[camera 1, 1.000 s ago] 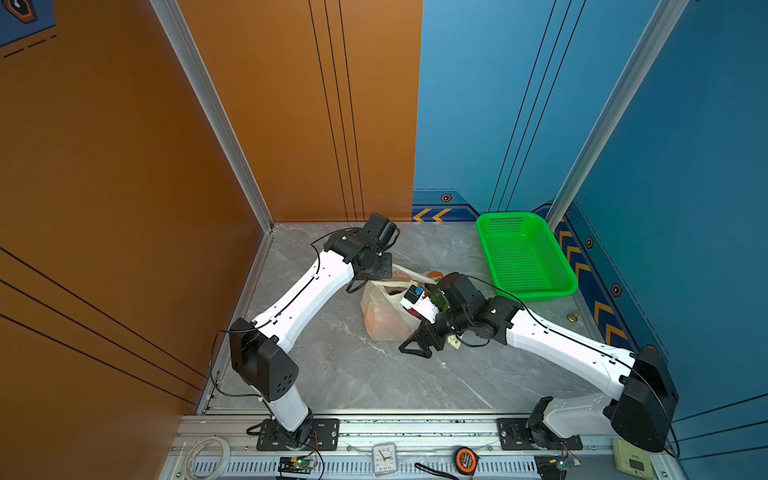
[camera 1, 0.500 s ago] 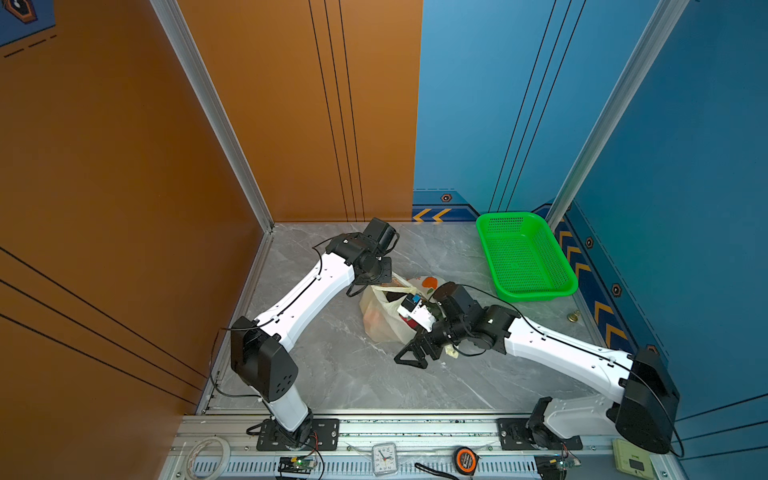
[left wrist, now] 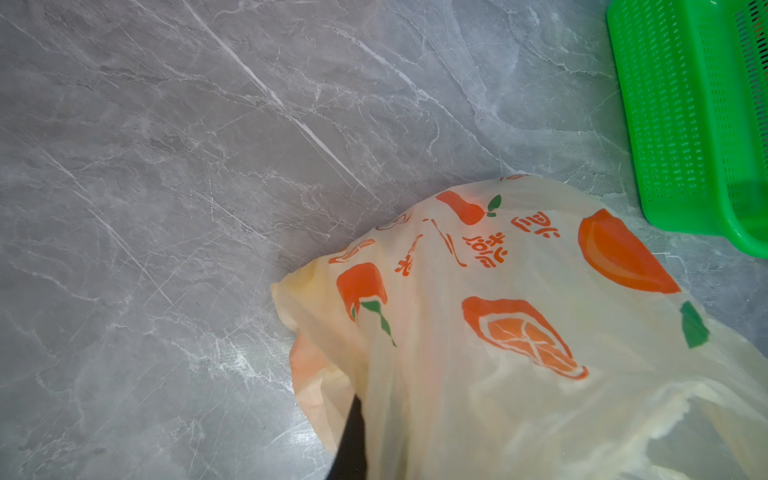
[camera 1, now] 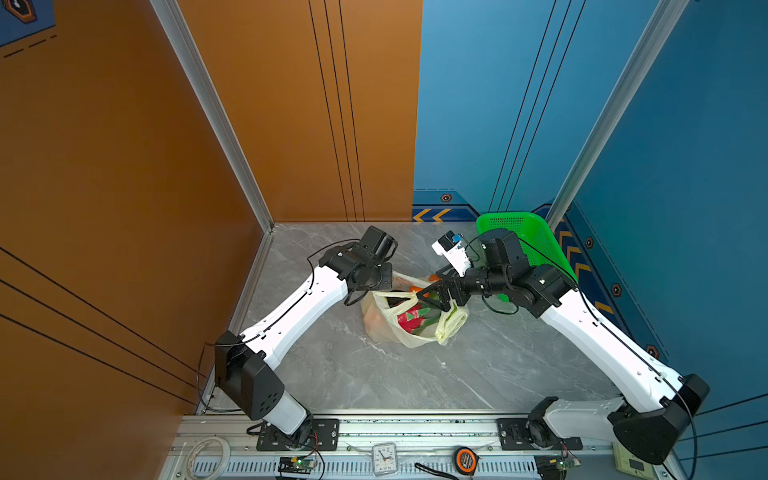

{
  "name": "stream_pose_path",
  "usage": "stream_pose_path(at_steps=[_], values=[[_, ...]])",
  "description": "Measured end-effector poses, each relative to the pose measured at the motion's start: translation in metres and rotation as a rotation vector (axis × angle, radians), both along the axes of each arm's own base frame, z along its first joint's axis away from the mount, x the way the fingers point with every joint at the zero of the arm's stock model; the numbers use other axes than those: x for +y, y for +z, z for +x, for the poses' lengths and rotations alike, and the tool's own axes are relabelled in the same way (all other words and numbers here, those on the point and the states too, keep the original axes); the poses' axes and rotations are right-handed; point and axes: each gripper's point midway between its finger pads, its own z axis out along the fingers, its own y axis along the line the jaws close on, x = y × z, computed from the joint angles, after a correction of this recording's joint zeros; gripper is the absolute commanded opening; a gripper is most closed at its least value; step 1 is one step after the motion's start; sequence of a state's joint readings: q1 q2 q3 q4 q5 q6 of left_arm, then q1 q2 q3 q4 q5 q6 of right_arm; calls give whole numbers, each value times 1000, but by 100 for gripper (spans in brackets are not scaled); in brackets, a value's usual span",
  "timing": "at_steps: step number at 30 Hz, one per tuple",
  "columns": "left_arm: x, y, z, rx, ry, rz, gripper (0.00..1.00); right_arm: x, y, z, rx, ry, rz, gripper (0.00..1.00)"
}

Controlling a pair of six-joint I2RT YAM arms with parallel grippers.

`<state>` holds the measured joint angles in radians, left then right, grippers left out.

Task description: Untie the knot of the plastic bag and take out the fruit

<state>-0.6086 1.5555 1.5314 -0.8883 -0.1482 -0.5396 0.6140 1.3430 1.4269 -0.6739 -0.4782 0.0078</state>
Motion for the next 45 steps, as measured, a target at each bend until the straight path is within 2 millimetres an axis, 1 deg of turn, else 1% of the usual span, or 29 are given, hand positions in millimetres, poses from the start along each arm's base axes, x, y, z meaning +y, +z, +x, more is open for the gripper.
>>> stream_pose_path(at_steps=[2,5,8,10,12,14,15,17,19,21,22,23,24,25,29,31,32,33,34,37,39,42,45], values=[[-2,0,-1,-2,-5,-1,0,-2,-16,16,-30,-14,-96,100],[-4,0,-3,-5,-12,-3,0,-9,-46,29,-51,-19,-221,100],[-3,2,-6,-10,-14,-7,0,-20,-70,29,-56,-2,-318,100],[-1,4,-8,-14,-14,-10,0,-25,-81,29,-71,7,-364,99],[-1,7,-9,-21,-14,-15,0,-30,-92,30,-80,13,-407,97],[0,9,-10,-25,-15,-18,0,-31,-99,35,-93,16,-435,92],[0,10,-10,-27,-15,-19,0,-29,-102,40,-102,12,-442,87],[-2,10,-11,-26,-19,-20,0,-24,-112,53,-118,10,-460,66],[-3,8,-13,-21,-26,-19,0,-18,-125,65,-112,3,-474,53],[-5,4,-15,-12,-32,-15,0,-11,-134,77,-110,-8,-473,38],[-5,2,-16,-7,-34,-15,4,-9,-137,81,-109,-16,-471,26],[-5,0,-17,-2,-35,-16,10,-8,-139,84,-110,-25,-470,15],[-5,-1,-18,2,-34,-15,19,-8,-139,87,-112,-36,-465,3],[-5,-2,-19,5,-35,-17,31,-9,-137,90,-114,-50,-457,0],[-6,2,-20,1,-18,-43,67,-15,-123,105,-129,-115,-410,0],[-6,7,-20,-9,-8,-60,80,-20,-115,110,-138,-144,-389,0],[-6,10,-21,-14,1,-71,85,-22,-111,111,-143,-154,-381,0],[-5,13,-22,-21,9,-83,95,-24,-108,112,-147,-161,-372,0],[-4,17,-23,-27,17,-94,99,-25,-103,112,-152,-170,-362,0],[-2,28,-27,-44,45,-134,98,-23,-96,110,-157,-168,-337,0],[-2,34,-30,-49,56,-157,98,-22,-95,109,-155,-166,-330,0],[-12,34,-37,-34,51,-186,98,-20,-95,108,-152,-163,-325,0],[-25,29,-47,4,34,-200,98,-19,-95,107,-147,-166,-322,0]])
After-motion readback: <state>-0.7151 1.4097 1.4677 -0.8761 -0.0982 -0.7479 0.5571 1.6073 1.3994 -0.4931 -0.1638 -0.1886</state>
